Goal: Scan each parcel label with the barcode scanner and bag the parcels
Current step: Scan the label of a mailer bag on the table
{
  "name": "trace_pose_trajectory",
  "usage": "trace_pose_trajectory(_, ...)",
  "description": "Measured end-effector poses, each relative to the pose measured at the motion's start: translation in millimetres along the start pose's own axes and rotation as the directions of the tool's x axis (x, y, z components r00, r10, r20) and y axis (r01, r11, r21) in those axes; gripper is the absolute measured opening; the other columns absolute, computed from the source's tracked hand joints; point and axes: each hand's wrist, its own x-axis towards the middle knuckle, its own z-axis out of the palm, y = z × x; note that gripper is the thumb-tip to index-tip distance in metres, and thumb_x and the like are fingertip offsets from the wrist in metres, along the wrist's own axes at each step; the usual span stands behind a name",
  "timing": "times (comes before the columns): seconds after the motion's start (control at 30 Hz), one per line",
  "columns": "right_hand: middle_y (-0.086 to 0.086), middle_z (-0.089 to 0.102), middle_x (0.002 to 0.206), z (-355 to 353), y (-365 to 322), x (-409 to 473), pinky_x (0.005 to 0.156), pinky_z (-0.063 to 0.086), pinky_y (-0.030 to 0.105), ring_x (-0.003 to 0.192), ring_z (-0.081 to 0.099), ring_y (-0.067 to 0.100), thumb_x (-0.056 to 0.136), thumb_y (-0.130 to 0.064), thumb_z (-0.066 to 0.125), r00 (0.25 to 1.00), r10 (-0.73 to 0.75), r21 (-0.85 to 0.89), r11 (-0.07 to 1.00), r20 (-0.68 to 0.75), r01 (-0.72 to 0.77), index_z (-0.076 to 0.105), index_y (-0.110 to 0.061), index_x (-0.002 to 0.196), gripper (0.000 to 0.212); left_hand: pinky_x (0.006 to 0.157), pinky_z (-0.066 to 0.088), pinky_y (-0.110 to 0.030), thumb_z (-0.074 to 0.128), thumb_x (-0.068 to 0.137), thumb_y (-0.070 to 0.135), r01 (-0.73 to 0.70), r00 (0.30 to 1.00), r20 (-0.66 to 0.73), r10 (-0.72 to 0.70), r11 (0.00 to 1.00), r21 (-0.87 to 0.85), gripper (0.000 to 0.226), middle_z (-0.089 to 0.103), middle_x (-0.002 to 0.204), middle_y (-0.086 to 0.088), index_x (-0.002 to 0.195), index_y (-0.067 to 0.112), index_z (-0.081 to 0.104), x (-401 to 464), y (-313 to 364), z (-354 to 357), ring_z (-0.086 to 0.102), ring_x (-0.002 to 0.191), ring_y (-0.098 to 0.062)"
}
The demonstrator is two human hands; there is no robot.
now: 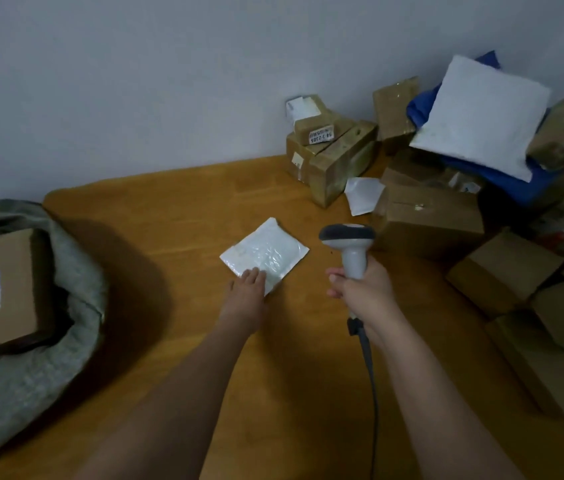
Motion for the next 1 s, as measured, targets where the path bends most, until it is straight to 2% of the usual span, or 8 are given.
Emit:
trace_pose_trajectory(0.3,-0.007,0.069,0.101,9.1,22.6,14.3,0.066,0.051,0.024,0.068,0.065,0.006,0.092,-0.003,0.063,0.997,0.064,-0.032,0.997,0.035,-0.063,0.058,-0.020,0.110,0.025,0.083,0.047,-0.032,0.045,0.091,-0.006,0.063,0.995,-0.086,-0.058,0.996,0.058,0.029,0.062,0.114,-0.012,0.113,0.007,0.059,9.8,16.7,10.3,0.059,0.107,-0.028)
trace_pose_trajectory(0.5,-0.005,0.070,0.102,9.1,10.8,-2.5,0.075,0.053,0.030,0.070,0.065,0.010,0.091,-0.004,0.064,0.996,0.076,-0.012,0.997,0.038,-0.076,0.058,-0.021,0.109,0.026,0.057,0.037,-0.026,0.051,0.089,0.003,0.190,0.975,-0.028,-0.222,0.887,-0.421,0.025,0.049,0.068,-0.003,0.065,0.011,0.050,-8.1,-4.4,-0.5,0.051,0.067,-0.019)
trace_pose_trajectory(0.63,-0.003,0.070,0.102,15.7,-3.3,-18.2,0.070,0.051,0.026,0.072,0.065,0.011,0.091,-0.004,0.064,0.998,0.060,0.028,0.998,0.035,-0.061,0.058,-0.019,0.114,0.028,0.053,0.051,-0.029,0.063,0.089,0.001,0.241,0.929,0.142,-0.343,0.267,-0.933,0.021,0.062,0.076,-0.013,0.070,0.005,0.056,-31.3,-16.5,-31.7,0.060,0.064,-0.020)
trace_pose_trajectory(0.7,-0.001,0.070,0.101,21.5,-7.6,-24.6,0.066,0.050,0.023,0.071,0.065,0.011,0.091,-0.003,0.064,0.998,0.048,0.050,0.998,0.027,-0.049,0.058,-0.017,0.113,0.027,0.054,0.059,-0.030,0.058,0.093,-0.002,0.286,0.906,0.288,-0.309,-0.055,-0.957,0.006,0.067,0.091,-0.019,0.087,-0.002,0.056,-45.6,-23.9,-40.7,0.067,0.074,-0.026)
trace_pose_trajectory(0.77,-0.001,0.071,0.100,28.4,-6.9,-28.8,0.067,0.050,0.025,0.069,0.065,0.012,0.091,-0.003,0.064,0.999,0.048,0.056,0.997,0.024,-0.049,0.058,-0.017,0.112,0.025,0.055,0.059,-0.031,0.057,0.093,-0.002,0.340,0.883,0.377,-0.280,-0.171,-0.925,0.016,0.068,0.101,-0.024,0.106,-0.009,0.053,-58.2,-35.7,-34.2,0.069,0.079,-0.029)
trace_pose_trajectory(0.83,0.000,0.071,0.099,35.7,-0.2,-31.2,0.065,0.048,0.025,0.069,0.065,0.012,0.092,-0.003,0.063,0.997,0.067,0.051,0.996,0.033,-0.069,0.059,-0.016,0.111,0.023,0.066,0.060,-0.038,0.060,0.092,0.005,0.414,0.855,0.384,-0.348,0.012,-0.910,0.028,0.066,0.109,-0.026,0.114,-0.011,0.053,-69.0,-44.9,-19.3,0.068,0.084,-0.031)
trace_pose_trajectory(0.9,0.001,0.070,0.098,42.3,10.6,-32.6,0.062,0.047,0.024,0.068,0.064,0.012,0.092,-0.003,0.063,0.994,0.099,0.044,0.994,0.037,-0.101,0.059,-0.015,0.109,0.022,0.083,0.052,-0.039,0.060,0.091,0.015,0.443,0.861,0.182,-0.474,0.526,-0.726,0.033,0.062,0.118,-0.020,0.117,-0.005,0.054,-77.8,-49.6,-4.9,0.062,0.101,-0.034)
trace_pose_trajectory(1.0,0.000,0.068,0.094,48.3,28.0,-33.6,0.061,0.047,0.023,0.068,0.063,0.012,0.091,-0.002,0.064,0.989,0.146,0.018,0.989,0.040,-0.147,0.058,-0.015,0.107,0.021,0.101,0.039,-0.040,0.049,0.089,0.011,0.209,0.949,-0.146,-0.279,0.905,-0.371,0.048,0.043,0.141,-0.008,0.137,0.013,0.045,-83.1,-44.9,9.8,0.046,0.127,-0.030)
